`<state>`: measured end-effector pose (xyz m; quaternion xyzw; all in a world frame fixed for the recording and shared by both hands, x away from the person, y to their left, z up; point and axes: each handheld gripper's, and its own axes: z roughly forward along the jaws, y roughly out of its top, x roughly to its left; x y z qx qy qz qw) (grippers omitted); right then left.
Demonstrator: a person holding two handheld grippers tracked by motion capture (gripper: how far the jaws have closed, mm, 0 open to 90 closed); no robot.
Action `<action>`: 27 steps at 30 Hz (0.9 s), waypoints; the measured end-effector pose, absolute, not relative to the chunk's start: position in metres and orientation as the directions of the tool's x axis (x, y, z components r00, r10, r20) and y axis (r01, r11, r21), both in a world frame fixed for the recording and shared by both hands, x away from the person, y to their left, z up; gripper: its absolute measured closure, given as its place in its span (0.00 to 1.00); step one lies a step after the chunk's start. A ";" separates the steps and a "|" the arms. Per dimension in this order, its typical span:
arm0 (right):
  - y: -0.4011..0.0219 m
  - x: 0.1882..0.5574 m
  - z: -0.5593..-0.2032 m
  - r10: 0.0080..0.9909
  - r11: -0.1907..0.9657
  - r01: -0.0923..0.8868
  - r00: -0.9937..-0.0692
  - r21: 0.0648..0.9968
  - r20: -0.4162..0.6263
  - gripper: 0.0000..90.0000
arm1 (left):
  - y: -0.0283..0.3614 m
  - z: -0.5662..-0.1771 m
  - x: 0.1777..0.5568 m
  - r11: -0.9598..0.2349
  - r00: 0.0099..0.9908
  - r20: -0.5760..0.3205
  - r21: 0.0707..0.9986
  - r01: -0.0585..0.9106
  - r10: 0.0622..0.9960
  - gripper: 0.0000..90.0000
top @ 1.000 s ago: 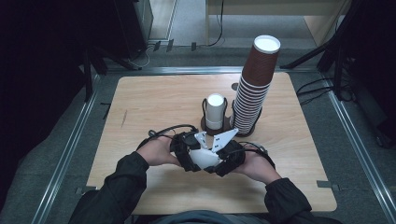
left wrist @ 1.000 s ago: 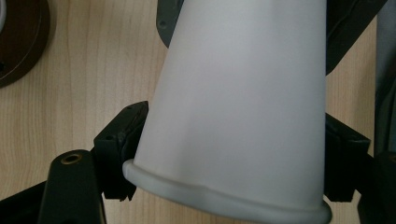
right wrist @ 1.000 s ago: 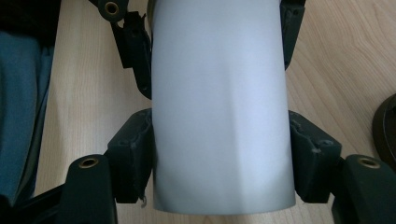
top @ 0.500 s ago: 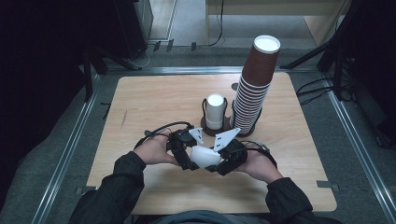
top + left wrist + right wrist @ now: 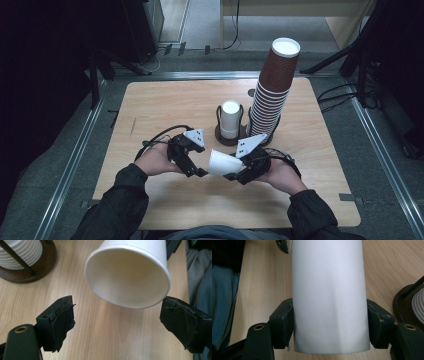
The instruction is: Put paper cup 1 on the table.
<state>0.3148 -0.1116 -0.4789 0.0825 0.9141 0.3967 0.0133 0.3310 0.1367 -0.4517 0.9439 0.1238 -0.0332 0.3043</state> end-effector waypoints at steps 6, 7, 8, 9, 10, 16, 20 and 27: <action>-0.114 0.315 -0.476 0.163 0.652 0.145 -0.985 0.744 0.049 0.37 | 0.138 -0.451 0.330 -0.749 0.967 -0.145 0.612 0.252 0.207 0.13; -0.114 0.314 -0.476 0.158 0.650 0.148 -0.986 0.745 0.058 0.37 | 0.137 -0.452 0.330 -0.742 0.968 -0.143 0.622 0.249 0.204 0.13; -0.115 0.315 -0.476 0.152 0.640 0.136 -0.987 0.756 0.049 0.37 | 0.135 -0.452 0.330 -0.741 0.968 -0.151 0.623 0.250 0.200 0.12; -0.116 0.315 -0.475 0.150 0.634 0.132 -0.988 0.762 0.046 0.37 | 0.134 -0.453 0.330 -0.737 0.969 -0.151 0.629 0.248 0.198 0.12; -0.116 0.315 -0.475 0.148 0.626 0.134 -0.988 0.768 0.052 0.37 | 0.134 -0.453 0.330 -0.733 0.969 -0.155 0.633 0.248 0.194 0.11; -0.119 0.314 -0.472 0.135 0.595 0.150 -0.987 0.789 0.086 0.37 | 0.130 -0.454 0.330 -0.690 0.969 -0.192 0.680 0.247 0.158 0.10; -0.118 0.314 -0.472 0.119 0.585 0.132 -0.990 0.800 0.076 0.37 | 0.128 -0.453 0.330 -0.671 0.967 -0.204 0.698 0.251 0.150 0.10; -0.116 0.313 -0.471 0.106 0.567 0.147 -0.989 0.810 0.105 0.37 | 0.127 -0.451 0.328 -0.653 0.969 -0.205 0.717 0.246 0.140 0.14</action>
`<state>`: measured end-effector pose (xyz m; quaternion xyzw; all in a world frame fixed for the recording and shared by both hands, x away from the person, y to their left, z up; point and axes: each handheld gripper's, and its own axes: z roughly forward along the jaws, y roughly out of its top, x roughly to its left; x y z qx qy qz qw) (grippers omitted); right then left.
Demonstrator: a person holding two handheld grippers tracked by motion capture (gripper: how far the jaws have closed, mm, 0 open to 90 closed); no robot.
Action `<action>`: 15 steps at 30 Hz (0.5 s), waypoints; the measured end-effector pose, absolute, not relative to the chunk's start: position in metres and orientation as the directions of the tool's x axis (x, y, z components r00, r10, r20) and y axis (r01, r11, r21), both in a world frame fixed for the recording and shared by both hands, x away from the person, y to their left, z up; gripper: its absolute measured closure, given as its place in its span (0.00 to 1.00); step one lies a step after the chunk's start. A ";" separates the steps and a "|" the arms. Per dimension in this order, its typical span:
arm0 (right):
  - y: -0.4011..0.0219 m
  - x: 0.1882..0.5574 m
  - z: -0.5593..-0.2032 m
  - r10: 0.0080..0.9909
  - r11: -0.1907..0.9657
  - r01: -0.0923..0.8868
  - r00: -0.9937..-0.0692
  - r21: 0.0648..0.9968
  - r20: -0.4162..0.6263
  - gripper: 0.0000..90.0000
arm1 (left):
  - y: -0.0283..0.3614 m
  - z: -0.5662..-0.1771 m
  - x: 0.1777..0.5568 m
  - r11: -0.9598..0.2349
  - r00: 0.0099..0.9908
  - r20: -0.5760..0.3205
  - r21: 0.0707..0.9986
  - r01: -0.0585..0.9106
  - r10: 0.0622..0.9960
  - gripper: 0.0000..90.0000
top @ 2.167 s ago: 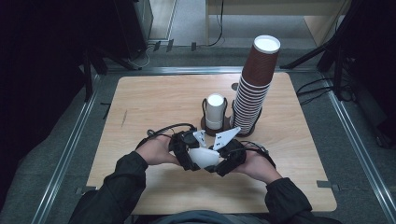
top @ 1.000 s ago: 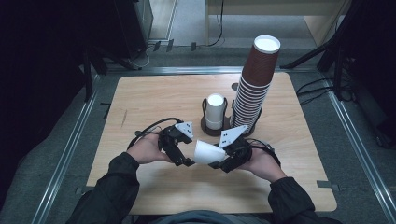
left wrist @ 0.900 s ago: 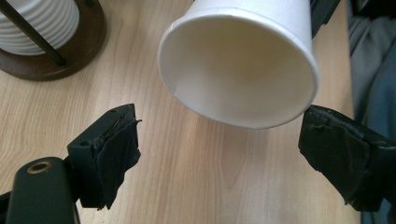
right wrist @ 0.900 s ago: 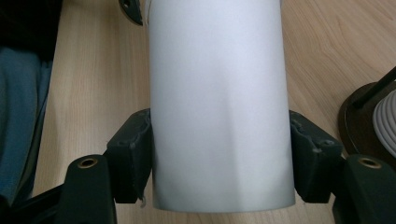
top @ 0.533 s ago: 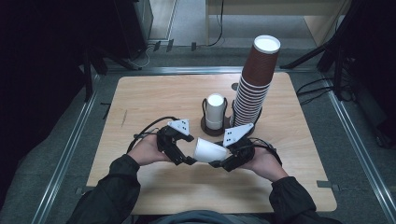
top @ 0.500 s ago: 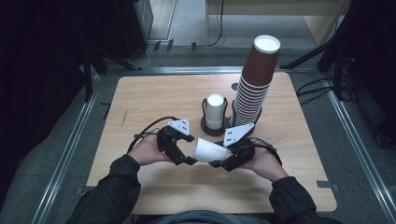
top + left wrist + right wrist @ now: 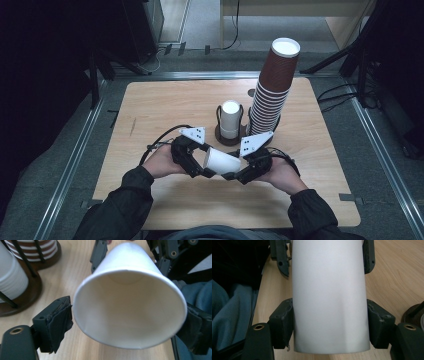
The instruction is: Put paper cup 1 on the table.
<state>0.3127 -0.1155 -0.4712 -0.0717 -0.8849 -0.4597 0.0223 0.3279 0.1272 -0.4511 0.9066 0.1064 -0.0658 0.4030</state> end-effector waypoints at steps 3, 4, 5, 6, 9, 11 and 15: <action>-0.115 0.313 -0.471 0.106 0.555 0.156 -0.987 0.817 0.117 0.37 | 0.129 -0.450 0.328 -0.641 0.967 -0.218 0.725 0.253 0.135 0.18; -0.115 0.313 -0.471 0.105 0.555 0.157 -0.987 0.817 0.119 0.37 | 0.129 -0.450 0.329 -0.637 0.966 -0.227 0.729 0.251 0.121 0.21; -0.115 0.313 -0.471 0.105 0.558 0.158 -0.987 0.815 0.119 0.37 | 0.129 -0.450 0.328 -0.637 0.967 -0.222 0.730 0.248 0.122 0.24; -0.115 0.313 -0.471 0.105 0.557 0.156 -0.987 0.815 0.118 0.37 | 0.130 -0.450 0.328 -0.640 0.970 -0.214 0.730 0.239 0.118 0.25; -0.115 0.313 -0.471 0.104 0.562 0.154 -0.988 0.813 0.116 0.37 | 0.129 -0.449 0.327 -0.643 0.973 -0.201 0.732 0.226 0.113 0.26; -0.115 0.313 -0.471 0.104 0.560 0.156 -0.988 0.814 0.118 0.37 | 0.130 -0.449 0.327 -0.642 0.972 -0.204 0.732 0.229 0.115 0.27; -0.115 0.313 -0.471 0.109 0.564 0.159 -0.987 0.810 0.119 0.37 | 0.129 -0.449 0.328 -0.648 0.971 -0.208 0.726 0.232 0.115 0.28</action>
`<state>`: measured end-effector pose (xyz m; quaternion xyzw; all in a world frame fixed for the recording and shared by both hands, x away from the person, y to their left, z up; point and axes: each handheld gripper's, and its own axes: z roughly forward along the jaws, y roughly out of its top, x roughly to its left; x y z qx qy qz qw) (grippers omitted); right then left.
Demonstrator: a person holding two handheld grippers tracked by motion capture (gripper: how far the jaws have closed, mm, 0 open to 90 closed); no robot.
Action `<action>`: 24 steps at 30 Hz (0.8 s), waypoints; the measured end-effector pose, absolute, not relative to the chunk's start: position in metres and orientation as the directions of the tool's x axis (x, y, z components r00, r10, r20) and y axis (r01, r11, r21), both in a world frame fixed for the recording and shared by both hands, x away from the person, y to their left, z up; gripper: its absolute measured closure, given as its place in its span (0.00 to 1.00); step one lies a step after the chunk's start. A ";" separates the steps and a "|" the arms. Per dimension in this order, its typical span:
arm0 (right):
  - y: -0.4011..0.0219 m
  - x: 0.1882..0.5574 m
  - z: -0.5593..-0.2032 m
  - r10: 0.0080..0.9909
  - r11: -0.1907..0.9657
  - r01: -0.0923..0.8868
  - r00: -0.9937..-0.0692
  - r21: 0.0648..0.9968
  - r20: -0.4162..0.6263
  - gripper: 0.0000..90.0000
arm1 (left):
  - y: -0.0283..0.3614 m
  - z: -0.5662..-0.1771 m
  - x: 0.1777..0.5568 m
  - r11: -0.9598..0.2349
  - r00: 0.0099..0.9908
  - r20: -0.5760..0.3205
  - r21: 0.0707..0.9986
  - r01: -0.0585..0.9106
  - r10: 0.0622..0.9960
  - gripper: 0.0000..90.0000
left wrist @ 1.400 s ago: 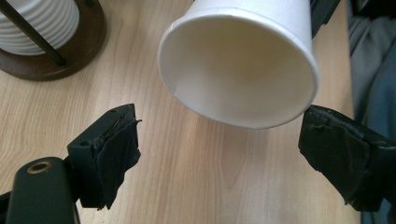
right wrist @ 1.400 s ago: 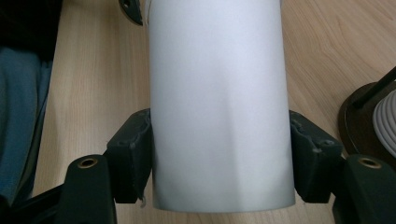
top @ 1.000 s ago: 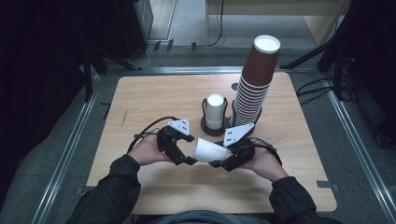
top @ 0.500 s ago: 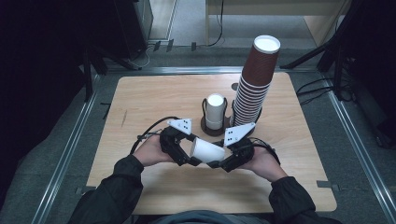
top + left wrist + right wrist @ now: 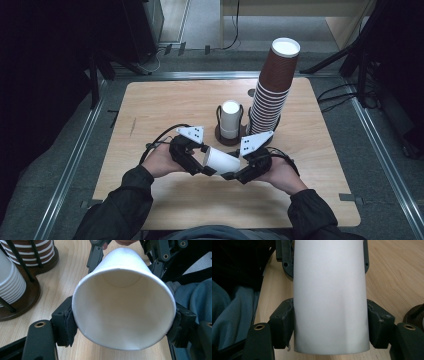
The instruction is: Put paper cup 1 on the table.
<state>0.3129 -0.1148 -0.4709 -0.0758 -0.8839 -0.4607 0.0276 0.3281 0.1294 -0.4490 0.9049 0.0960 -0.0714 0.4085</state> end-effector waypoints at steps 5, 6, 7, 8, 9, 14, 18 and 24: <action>-0.112 0.312 -0.472 0.115 0.579 0.162 -0.987 0.799 0.116 0.35 | 0.130 -0.448 0.328 -0.660 0.971 -0.205 0.715 0.232 0.119 0.28; -0.112 0.313 -0.472 0.116 0.574 0.153 -0.988 0.805 0.105 0.31 | 0.131 -0.448 0.328 -0.660 0.972 -0.200 0.714 0.232 0.124 0.28; -0.112 0.312 -0.472 0.128 0.574 0.172 -0.985 0.800 0.119 0.28 | 0.133 -0.447 0.329 -0.655 0.969 -0.205 0.715 0.243 0.135 0.28; -0.112 0.312 -0.471 0.151 0.570 0.186 -0.981 0.800 0.121 0.27 | 0.135 -0.446 0.330 -0.656 0.968 -0.204 0.713 0.248 0.145 0.28; -0.112 0.313 -0.471 0.159 0.571 0.194 -0.979 0.798 0.124 0.27 | 0.136 -0.446 0.330 -0.653 0.967 -0.204 0.714 0.254 0.154 0.28; -0.112 0.315 -0.475 0.180 0.599 0.229 -0.972 0.767 0.149 0.27 | 0.143 -0.443 0.331 -0.676 0.964 -0.190 0.687 0.267 0.188 0.28; -0.111 0.316 -0.478 0.185 0.619 0.224 -0.973 0.753 0.137 0.26 | 0.143 -0.441 0.331 -0.699 0.965 -0.181 0.665 0.263 0.190 0.28; -0.111 0.318 -0.482 0.214 0.642 0.245 -0.967 0.727 0.137 0.26 | 0.136 -0.438 0.327 -0.756 0.973 -0.146 0.613 0.231 0.179 0.28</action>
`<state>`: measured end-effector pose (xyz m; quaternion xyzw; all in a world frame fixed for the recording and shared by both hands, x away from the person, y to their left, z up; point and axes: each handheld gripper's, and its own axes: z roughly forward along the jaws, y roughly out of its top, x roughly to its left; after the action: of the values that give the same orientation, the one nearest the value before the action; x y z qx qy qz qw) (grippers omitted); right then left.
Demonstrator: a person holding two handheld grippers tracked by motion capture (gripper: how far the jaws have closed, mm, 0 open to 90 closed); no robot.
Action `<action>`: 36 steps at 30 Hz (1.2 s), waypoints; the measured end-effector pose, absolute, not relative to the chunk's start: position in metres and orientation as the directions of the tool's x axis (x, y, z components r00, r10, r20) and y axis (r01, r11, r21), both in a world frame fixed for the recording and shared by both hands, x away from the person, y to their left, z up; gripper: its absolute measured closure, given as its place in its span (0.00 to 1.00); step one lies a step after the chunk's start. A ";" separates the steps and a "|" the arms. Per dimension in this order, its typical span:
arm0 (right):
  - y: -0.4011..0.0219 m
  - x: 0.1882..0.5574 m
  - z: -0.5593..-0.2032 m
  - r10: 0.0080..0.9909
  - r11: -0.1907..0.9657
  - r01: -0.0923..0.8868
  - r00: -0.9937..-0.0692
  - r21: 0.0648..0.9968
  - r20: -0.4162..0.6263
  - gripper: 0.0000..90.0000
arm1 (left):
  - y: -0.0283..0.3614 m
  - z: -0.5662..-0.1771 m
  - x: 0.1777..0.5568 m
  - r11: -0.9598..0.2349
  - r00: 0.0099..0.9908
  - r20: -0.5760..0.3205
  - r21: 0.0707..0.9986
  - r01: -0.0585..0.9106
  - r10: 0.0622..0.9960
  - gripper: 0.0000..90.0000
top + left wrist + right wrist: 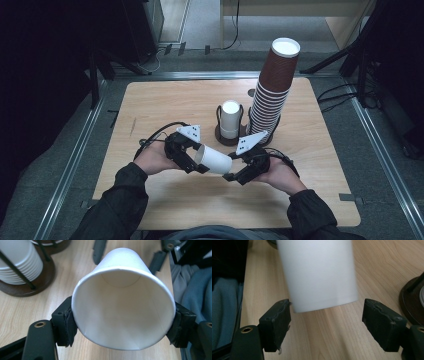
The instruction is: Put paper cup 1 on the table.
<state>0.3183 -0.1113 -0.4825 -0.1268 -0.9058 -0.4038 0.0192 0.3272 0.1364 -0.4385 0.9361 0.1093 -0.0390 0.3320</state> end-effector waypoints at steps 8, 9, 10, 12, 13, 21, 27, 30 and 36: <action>-0.111 0.318 -0.485 0.218 0.660 0.247 -0.967 0.710 0.135 0.27 | 0.130 -0.439 0.329 -0.808 0.972 -0.101 0.541 0.232 0.212 0.28; -0.111 0.318 -0.485 0.217 0.663 0.243 -0.968 0.708 0.129 0.27 | 0.129 -0.440 0.329 -0.814 0.972 -0.095 0.532 0.232 0.215 0.28; -0.111 0.319 -0.485 0.214 0.664 0.235 -0.969 0.710 0.120 0.27 | 0.128 -0.440 0.329 -0.821 0.973 -0.085 0.524 0.226 0.214 0.28; -0.110 0.318 -0.486 0.216 0.664 0.239 -0.969 0.708 0.124 0.27 | 0.126 -0.441 0.330 -0.828 0.974 -0.067 0.516 0.218 0.215 0.28; -0.110 0.318 -0.486 0.218 0.666 0.238 -0.968 0.707 0.122 0.27 | 0.125 -0.441 0.330 -0.834 0.975 -0.060 0.509 0.213 0.212 0.28; -0.108 0.319 -0.487 0.220 0.672 0.230 -0.970 0.704 0.107 0.27 | 0.114 -0.447 0.333 -0.867 0.977 -0.052 0.453 0.207 0.206 0.28; -0.105 0.317 -0.488 0.211 0.678 0.219 -0.972 0.702 0.099 0.27 | 0.106 -0.447 0.331 -0.870 0.979 -0.070 0.448 0.203 0.192 0.28; -0.101 0.315 -0.489 0.199 0.686 0.209 -0.975 0.697 0.097 0.27 | 0.103 -0.446 0.328 -0.873 0.981 -0.077 0.447 0.194 0.178 0.28; -0.096 0.313 -0.490 0.181 0.695 0.191 -0.980 0.694 0.088 0.27 | 0.097 -0.443 0.326 -0.870 0.983 -0.080 0.458 0.184 0.166 0.28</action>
<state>0.3126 -0.0961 -0.4903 -0.1010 -0.9204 -0.3775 0.0062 0.3258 0.0974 -0.4432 0.9667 0.0905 -0.0190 0.2386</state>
